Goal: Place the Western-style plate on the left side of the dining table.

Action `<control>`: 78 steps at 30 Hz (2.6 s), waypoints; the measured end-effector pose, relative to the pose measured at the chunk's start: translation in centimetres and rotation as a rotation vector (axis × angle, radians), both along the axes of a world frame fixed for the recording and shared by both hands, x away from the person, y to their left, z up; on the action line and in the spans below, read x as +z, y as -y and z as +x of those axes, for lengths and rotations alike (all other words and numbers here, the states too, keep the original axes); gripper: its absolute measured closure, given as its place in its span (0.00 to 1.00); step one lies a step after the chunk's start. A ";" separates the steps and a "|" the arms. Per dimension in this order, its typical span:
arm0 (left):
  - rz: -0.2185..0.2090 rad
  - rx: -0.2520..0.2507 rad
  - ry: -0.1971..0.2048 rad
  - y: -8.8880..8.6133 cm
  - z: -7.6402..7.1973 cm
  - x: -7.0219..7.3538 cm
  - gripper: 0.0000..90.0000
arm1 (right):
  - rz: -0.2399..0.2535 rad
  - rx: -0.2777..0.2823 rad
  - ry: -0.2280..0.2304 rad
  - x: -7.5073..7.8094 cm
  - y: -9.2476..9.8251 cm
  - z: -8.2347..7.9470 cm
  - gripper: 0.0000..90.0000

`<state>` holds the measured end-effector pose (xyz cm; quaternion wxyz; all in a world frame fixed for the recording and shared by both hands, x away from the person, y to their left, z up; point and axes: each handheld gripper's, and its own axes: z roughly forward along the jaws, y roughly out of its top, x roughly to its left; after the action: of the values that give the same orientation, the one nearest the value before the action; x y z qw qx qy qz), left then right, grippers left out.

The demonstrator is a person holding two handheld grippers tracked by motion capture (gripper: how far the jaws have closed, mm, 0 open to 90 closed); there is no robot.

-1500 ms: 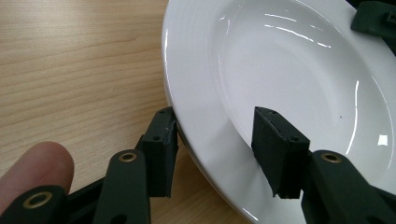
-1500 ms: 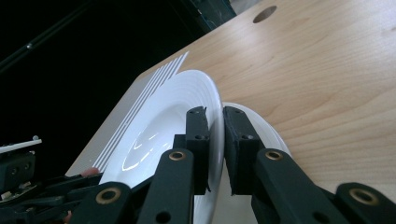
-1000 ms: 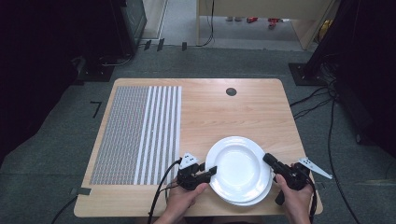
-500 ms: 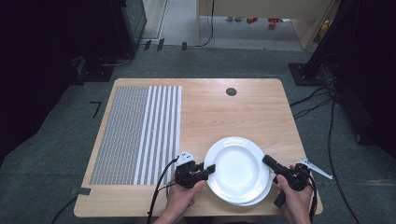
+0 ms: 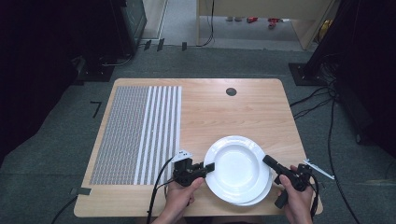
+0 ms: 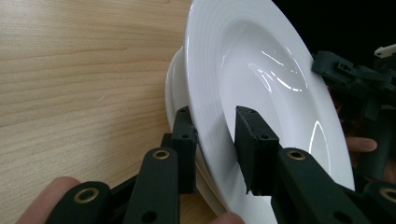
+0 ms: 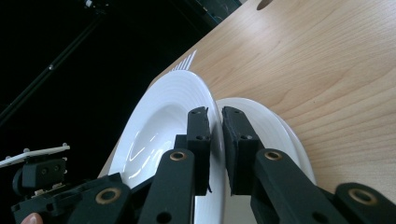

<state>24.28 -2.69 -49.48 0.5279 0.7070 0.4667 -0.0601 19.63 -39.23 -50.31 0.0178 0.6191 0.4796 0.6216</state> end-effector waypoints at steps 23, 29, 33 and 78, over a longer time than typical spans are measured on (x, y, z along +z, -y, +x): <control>-0.112 -0.003 -0.019 -1.7 0.4 0.8 0.87 | 0.038 -0.020 0.055 2.2 -1.5 0.0 0.92; -0.133 -0.001 -0.033 -2.3 0.7 1.0 0.88 | 0.029 -0.015 0.067 2.6 -2.0 0.1 0.92; -0.146 0.000 -0.030 -2.9 0.8 1.5 0.89 | 0.014 -0.012 0.077 3.0 -2.6 0.3 0.90; -0.160 0.208 0.055 -20.4 4.2 6.4 0.89 | 0.028 0.170 0.090 6.5 -19.7 9.2 0.91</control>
<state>28.43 17.67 -43.06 0.5985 0.6117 0.5168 -0.0227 28.79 -19.57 -43.77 -0.0223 0.5478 0.5203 0.6548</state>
